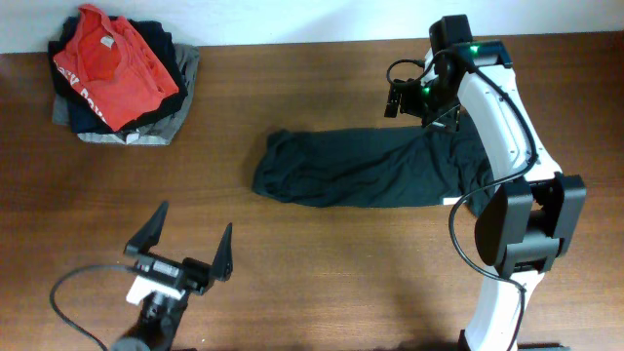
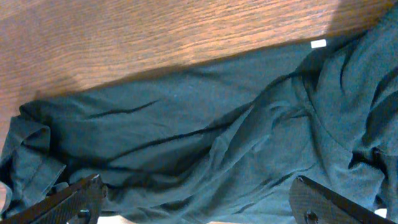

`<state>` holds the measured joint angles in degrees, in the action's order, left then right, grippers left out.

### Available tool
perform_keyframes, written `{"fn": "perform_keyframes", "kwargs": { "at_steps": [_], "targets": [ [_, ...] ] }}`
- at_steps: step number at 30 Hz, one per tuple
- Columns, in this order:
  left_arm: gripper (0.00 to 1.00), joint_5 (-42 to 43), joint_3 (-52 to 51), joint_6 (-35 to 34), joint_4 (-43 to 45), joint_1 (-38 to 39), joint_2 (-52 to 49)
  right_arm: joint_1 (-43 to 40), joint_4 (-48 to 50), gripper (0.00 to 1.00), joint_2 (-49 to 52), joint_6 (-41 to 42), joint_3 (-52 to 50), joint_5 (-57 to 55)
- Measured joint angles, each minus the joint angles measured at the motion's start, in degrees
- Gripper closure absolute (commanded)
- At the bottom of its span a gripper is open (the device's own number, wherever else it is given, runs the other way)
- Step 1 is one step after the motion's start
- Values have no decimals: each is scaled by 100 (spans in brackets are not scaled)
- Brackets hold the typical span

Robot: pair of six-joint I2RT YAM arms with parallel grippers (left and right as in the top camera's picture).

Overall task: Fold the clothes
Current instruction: 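Reach the left gripper to the shirt's left end and grasp it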

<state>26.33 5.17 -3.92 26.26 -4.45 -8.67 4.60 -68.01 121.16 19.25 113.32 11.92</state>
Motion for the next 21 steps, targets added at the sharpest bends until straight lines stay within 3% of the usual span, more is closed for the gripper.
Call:
{"fn": "perform_keyframes", "kwargs": {
  "at_steps": [5, 11, 16, 21],
  "targets": [
    [1, 761, 1596, 131, -807, 0, -1871, 0, -7, 1, 2, 0, -4, 0],
    [1, 2844, 3786, 503, -1508, 0, -4489, 0, -94, 1, 2, -2, -4, 0],
    [1, 4120, 4336, 551, -1211, 94, -6057, 0, -186, 1, 2, -2, -4, 0],
    [1, 4142, 4736, 433, -1882, 461, -7263, 0, -190, 1, 2, -2, -4, 0]
  ]
}}
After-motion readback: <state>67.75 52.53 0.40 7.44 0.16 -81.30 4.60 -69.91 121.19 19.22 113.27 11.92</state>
